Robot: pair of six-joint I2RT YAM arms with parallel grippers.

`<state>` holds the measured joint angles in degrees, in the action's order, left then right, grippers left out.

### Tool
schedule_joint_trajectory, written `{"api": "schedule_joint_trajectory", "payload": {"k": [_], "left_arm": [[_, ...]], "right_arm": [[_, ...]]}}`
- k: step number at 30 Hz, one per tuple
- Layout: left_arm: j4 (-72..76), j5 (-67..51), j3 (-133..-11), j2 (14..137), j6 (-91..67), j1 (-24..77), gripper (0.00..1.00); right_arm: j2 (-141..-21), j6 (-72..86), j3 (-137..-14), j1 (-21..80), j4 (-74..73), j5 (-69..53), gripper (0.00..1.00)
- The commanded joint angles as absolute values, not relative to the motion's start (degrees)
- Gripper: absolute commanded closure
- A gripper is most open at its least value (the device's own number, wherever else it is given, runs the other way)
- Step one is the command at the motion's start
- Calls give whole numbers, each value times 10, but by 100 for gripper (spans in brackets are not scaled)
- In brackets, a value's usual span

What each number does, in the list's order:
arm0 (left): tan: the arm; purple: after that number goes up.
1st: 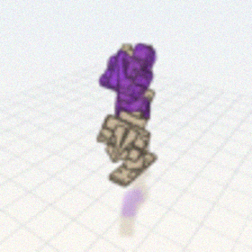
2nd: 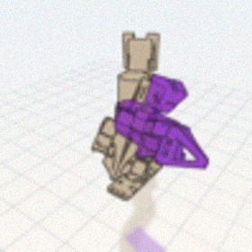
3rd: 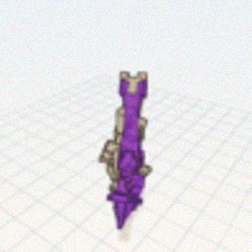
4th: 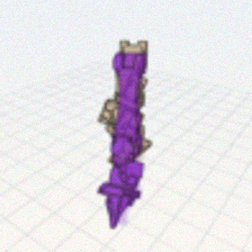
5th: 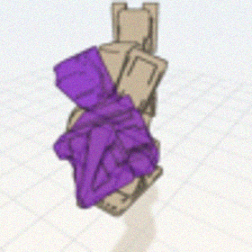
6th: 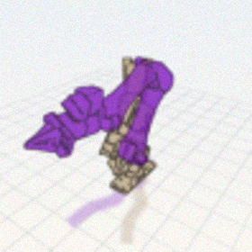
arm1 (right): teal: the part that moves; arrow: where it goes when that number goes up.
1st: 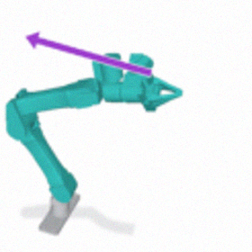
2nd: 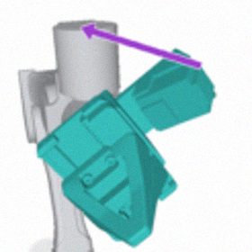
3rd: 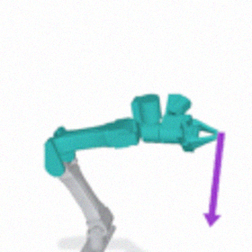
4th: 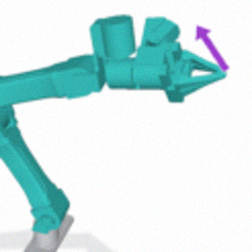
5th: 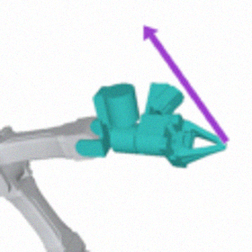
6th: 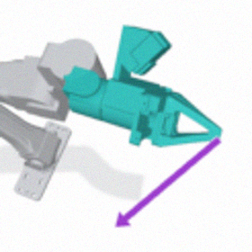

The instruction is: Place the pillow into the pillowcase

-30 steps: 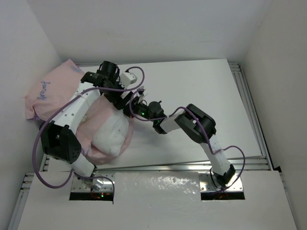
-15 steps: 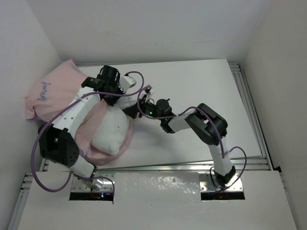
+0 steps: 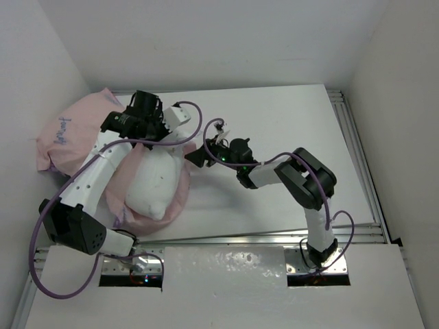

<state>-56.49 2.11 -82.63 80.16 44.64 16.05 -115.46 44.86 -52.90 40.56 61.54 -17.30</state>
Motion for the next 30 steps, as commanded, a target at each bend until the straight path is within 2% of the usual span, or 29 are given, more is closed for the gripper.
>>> {"api": "schedule_joint_trajectory", "payload": {"k": [1,8,11,12,14,16,18,21,23,26,28,29,30], "left_arm": [[-539,66,-881,794,474,151,100],[-557,49,-913,803,459,151,100],[-567,35,-921,802,453,151,100],[-568,37,-918,802,450,151,100],[-568,46,-910,802,449,151,100],[-556,91,-871,798,461,151,100],[-521,146,-798,791,481,149,100],[-464,167,-715,773,515,148,100],[-429,169,-700,791,516,148,100],[-426,141,-735,830,498,150,100],[-448,107,-765,848,490,159,94],[-470,73,-792,855,487,163,84],[-480,62,-801,864,479,170,83]], "right_arm": [[-1180,443,-579,423,597,-186,42],[-1261,449,-676,455,570,-179,37],[-1294,468,-702,455,577,-169,45],[-1302,475,-721,455,577,-162,68],[-1313,484,-717,454,582,-147,100],[-1294,508,-674,433,595,-90,100],[-1237,532,-569,389,631,-28,100],[-1158,534,-442,336,674,-2,100],[-1096,498,-384,331,656,8,100],[-1074,502,-360,333,663,-30,100],[-1088,511,-358,336,679,-36,100],[-1105,522,-358,337,690,-37,100],[-1111,526,-357,337,696,-37,100]]}}
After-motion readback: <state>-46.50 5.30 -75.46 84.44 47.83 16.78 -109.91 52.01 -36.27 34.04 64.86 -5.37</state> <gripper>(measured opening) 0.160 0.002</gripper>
